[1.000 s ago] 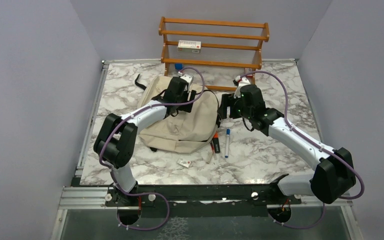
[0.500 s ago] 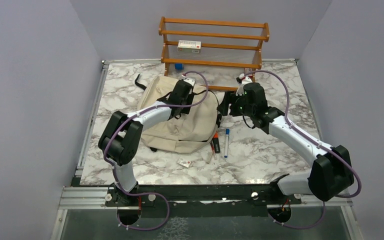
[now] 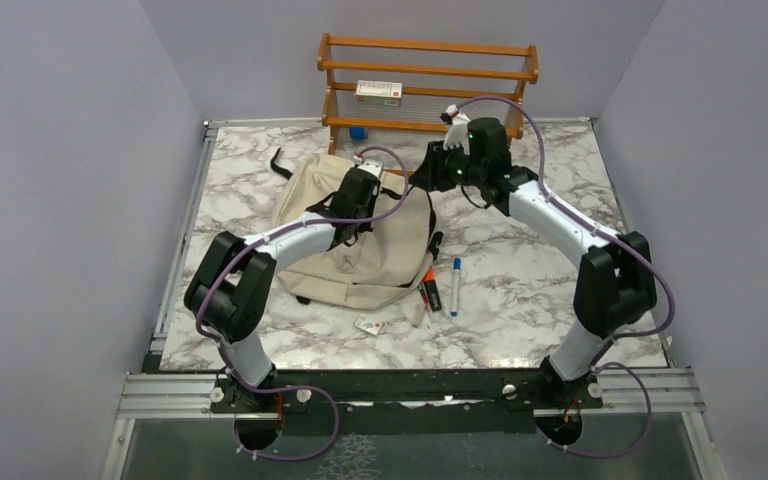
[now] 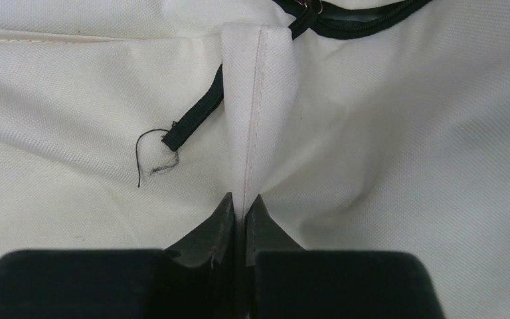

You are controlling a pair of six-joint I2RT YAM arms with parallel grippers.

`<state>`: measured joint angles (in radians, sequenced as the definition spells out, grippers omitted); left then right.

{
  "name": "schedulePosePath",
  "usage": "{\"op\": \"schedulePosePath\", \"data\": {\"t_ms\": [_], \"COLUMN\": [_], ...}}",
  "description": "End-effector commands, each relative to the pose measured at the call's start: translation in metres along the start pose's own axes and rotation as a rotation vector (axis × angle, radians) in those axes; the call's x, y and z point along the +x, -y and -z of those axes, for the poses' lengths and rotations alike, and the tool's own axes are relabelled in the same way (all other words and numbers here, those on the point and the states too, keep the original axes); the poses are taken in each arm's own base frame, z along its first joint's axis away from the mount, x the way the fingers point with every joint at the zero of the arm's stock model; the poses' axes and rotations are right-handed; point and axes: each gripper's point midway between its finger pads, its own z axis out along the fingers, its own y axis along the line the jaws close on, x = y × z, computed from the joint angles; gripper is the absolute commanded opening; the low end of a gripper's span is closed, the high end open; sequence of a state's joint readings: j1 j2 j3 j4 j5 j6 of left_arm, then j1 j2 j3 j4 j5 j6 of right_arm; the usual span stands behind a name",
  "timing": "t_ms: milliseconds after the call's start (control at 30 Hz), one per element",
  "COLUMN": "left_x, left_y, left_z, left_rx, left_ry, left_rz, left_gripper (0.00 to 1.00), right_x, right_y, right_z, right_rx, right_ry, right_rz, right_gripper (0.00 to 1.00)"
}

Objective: Pack the student bag
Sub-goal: Zip the student bag at the center of the board.

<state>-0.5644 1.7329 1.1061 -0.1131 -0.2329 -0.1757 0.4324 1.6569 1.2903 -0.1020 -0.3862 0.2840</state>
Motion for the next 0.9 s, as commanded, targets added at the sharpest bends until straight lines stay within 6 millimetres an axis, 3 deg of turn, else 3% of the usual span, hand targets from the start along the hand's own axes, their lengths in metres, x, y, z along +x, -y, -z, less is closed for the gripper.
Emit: {"op": "schedulePosePath", "data": {"t_ms": [0, 433, 600, 867], "left_x": [0.023, 0.025, 0.027, 0.027], "left_y": [-0.002, 0.006, 0.007, 0.007], "left_z": [0.009, 0.02, 0.018, 0.018], "left_rx": [0.008, 0.063, 0.068, 0.065], "left_ry": [-0.066, -0.051, -0.054, -0.054], "left_rz": [-0.001, 0.023, 0.026, 0.029], "left_gripper": [0.05, 0.0, 0.0, 0.0], "right_x": [-0.013, 0.006, 0.014, 0.046], "right_y": [-0.018, 0.009, 0.012, 0.024], "right_z": [-0.022, -0.095, -0.113, -0.126], "right_rx": [-0.165, -0.272, -0.328, -0.364], "right_ry": [-0.042, -0.189, -0.227, -0.317], "right_rz": [0.1, 0.269, 0.285, 0.298], "right_gripper": [0.36, 0.36, 0.4, 0.48]}}
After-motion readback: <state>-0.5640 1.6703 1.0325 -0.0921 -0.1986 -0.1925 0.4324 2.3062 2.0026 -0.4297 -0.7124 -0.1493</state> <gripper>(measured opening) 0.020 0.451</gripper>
